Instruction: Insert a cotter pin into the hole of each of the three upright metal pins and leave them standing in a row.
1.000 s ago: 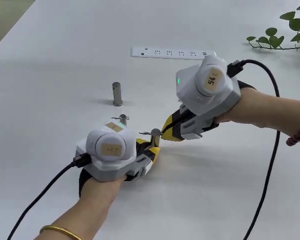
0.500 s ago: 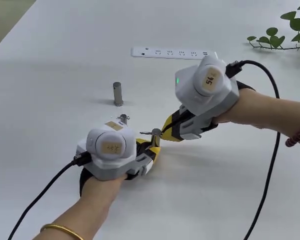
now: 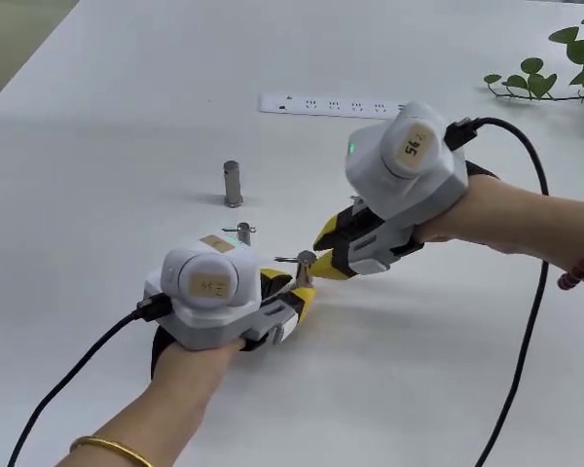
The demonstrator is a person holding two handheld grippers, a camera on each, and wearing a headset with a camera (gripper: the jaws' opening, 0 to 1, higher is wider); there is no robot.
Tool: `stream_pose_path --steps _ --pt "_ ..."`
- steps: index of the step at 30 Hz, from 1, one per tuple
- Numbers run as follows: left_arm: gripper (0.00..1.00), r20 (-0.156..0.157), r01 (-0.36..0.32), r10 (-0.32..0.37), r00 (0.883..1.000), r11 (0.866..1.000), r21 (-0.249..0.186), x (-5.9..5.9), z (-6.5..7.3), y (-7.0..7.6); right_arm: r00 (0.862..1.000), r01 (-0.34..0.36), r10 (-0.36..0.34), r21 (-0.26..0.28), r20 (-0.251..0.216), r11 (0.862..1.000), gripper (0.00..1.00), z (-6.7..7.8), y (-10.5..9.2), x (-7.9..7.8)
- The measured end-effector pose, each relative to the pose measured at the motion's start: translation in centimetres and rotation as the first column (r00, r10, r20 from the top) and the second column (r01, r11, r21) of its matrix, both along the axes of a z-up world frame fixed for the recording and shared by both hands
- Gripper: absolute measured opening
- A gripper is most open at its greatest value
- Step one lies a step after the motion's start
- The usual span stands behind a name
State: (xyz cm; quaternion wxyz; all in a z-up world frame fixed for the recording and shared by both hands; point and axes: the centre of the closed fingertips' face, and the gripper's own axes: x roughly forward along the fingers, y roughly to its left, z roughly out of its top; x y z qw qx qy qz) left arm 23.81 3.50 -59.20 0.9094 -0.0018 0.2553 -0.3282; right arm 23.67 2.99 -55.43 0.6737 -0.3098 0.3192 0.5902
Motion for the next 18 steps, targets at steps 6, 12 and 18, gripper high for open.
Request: stream_pose_path --steps 6,12,18 --pt "0.26 -0.006 -0.007 0.007 1.000 1.000 -0.006 -0.5 0.1 0.7 0.999 0.025 -0.024 0.018 -0.026 1.000 0.17 -0.4 0.4 0.0" --pt "0.35 -0.014 -0.003 0.003 1.000 1.000 -0.031 -0.9 0.7 1.3 0.998 0.038 -0.036 0.030 -0.043 0.999 0.16 -1.0 0.6 0.1" --pt "0.43 0.003 0.004 -0.003 1.000 1.000 -0.027 -0.8 1.4 1.9 0.999 0.026 -0.025 0.030 -0.039 0.999 0.11 -1.2 0.9 0.1"
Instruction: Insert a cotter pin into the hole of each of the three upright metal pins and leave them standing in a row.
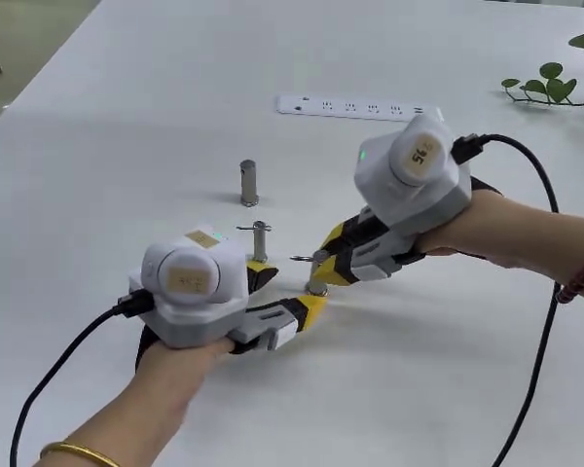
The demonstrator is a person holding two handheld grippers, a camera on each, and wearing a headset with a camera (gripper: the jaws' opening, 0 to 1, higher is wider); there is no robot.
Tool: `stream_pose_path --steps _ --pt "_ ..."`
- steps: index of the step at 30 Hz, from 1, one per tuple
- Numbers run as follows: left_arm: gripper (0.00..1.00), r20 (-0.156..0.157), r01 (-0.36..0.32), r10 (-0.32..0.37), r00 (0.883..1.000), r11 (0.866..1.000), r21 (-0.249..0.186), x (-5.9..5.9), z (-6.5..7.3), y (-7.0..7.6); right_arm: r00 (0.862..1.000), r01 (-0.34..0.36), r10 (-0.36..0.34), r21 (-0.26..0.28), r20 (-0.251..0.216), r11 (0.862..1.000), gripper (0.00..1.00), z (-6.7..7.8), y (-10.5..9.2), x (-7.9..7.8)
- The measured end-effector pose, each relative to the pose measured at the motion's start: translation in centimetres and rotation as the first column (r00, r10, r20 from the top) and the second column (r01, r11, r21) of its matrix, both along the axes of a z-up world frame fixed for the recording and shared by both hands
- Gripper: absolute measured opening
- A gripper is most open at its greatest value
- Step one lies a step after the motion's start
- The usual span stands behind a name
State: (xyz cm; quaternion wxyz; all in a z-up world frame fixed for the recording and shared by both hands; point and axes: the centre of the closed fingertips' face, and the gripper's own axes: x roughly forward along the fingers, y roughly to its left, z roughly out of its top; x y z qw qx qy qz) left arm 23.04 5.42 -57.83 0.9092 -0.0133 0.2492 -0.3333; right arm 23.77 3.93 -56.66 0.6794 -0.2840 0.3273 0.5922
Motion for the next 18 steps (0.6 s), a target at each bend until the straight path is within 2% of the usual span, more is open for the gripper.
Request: stream_pose_path --steps 6,9,18 --pt "0.49 0.008 0.007 -0.007 1.000 1.000 -0.014 -0.2 0.6 0.0 1.000 0.003 -0.003 0.006 0.006 1.000 0.09 -0.3 0.3 0.3" --pt "0.50 0.018 0.013 -0.012 1.000 1.000 -0.003 -0.4 0.6 0.4 1.000 0.003 -0.003 0.009 0.009 1.000 0.09 -0.4 0.3 0.4" --pt "0.54 0.010 0.001 -0.001 1.000 1.000 0.001 -0.6 1.0 1.4 1.000 0.012 -0.012 0.008 0.010 1.000 0.08 -0.2 0.5 -0.1"
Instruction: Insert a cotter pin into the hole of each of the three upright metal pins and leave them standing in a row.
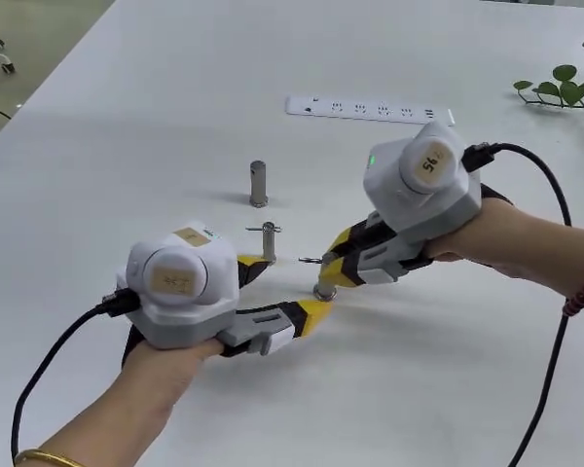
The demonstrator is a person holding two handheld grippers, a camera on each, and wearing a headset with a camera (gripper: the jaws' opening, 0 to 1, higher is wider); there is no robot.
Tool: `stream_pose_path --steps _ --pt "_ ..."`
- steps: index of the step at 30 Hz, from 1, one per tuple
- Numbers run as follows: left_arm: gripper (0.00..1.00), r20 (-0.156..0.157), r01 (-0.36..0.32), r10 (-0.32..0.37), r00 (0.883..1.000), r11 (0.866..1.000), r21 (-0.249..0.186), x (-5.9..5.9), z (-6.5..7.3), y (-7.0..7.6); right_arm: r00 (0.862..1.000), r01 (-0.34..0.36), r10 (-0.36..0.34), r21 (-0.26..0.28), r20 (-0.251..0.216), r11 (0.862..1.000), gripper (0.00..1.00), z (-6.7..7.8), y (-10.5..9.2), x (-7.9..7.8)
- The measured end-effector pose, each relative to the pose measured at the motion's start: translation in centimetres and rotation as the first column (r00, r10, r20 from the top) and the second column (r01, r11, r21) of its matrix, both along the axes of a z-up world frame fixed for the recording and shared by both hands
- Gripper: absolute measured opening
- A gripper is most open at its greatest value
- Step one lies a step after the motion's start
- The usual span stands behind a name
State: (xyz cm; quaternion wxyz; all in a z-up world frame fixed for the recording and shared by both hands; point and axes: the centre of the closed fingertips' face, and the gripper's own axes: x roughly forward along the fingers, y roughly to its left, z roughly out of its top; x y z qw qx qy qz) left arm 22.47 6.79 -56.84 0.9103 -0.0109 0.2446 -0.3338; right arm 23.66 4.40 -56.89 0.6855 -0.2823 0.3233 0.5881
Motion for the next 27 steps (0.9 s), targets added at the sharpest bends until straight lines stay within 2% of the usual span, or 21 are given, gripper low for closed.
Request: stream_pose_path --steps 3,7,18,21,27 --pt "0.58 0.022 -0.011 0.012 1.000 1.000 -0.017 0.0 0.9 0.3 1.000 -0.002 0.002 0.000 0.000 1.000 0.08 0.0 -0.1 -0.1" --pt "0.62 0.024 -0.024 0.025 0.999 0.999 -0.029 -0.1 1.6 1.0 1.000 -0.005 0.005 0.002 -0.005 1.000 0.08 0.1 -0.1 -0.2" --pt "0.75 0.052 -0.050 0.050 0.997 0.999 0.001 -0.1 2.1 2.7 1.000 -0.006 0.006 0.000 -0.010 1.000 0.08 0.2 -0.1 -0.2" --pt "0.79 0.057 -0.048 0.048 0.997 0.999 -0.005 -0.3 2.5 2.9 1.000 -0.017 0.017 -0.009 -0.004 1.000 0.08 0.2 -0.2 -0.1" --pt "0.91 0.085 -0.029 0.028 0.996 1.000 0.004 -0.5 2.9 3.1 1.000 -0.006 0.006 -0.004 -0.008 1.000 0.08 0.4 -0.4 0.4"
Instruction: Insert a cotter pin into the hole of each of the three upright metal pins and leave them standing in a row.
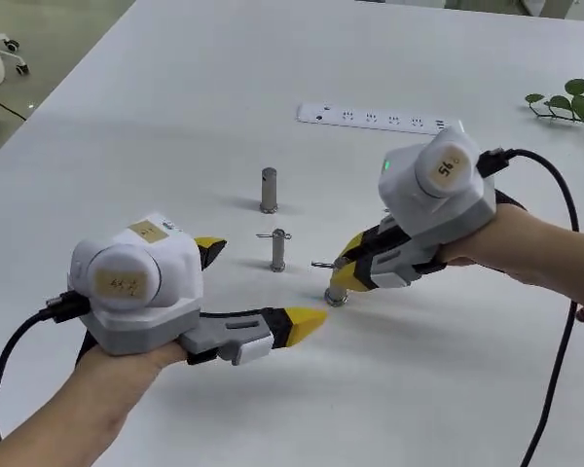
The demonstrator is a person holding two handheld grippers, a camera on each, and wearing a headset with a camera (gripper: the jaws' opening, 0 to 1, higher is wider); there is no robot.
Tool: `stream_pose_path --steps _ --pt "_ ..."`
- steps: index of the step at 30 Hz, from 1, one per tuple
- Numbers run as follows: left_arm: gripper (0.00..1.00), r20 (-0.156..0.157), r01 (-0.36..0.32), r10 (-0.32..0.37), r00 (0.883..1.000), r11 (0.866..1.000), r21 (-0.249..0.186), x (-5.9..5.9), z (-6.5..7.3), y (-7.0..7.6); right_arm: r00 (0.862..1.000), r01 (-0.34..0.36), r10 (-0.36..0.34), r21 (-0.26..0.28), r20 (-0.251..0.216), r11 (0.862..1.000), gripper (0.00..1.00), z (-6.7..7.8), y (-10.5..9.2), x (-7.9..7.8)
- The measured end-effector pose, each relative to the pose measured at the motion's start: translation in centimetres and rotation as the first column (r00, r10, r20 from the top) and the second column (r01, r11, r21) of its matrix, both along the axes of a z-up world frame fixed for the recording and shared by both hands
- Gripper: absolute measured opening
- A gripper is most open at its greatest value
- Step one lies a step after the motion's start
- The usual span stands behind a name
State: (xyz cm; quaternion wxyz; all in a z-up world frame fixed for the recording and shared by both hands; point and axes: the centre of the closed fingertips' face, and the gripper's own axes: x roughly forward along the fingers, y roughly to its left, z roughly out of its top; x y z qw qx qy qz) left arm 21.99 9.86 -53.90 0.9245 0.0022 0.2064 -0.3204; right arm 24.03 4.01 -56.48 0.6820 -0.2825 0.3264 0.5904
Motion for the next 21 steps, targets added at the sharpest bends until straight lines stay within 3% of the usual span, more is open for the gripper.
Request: stream_pose_path --steps 7,21 --pt "0.98 0.017 0.023 -0.024 1.000 1.000 0.016 -0.4 0.2 -0.2 1.000 -0.001 0.001 -0.009 0.000 1.000 0.08 0.2 -0.1 0.6" --pt "0.98 0.011 0.015 -0.015 1.000 1.000 0.017 -0.4 0.0 0.2 1.000 -0.009 0.009 -0.023 0.008 1.000 0.08 0.0 0.0 2.1"
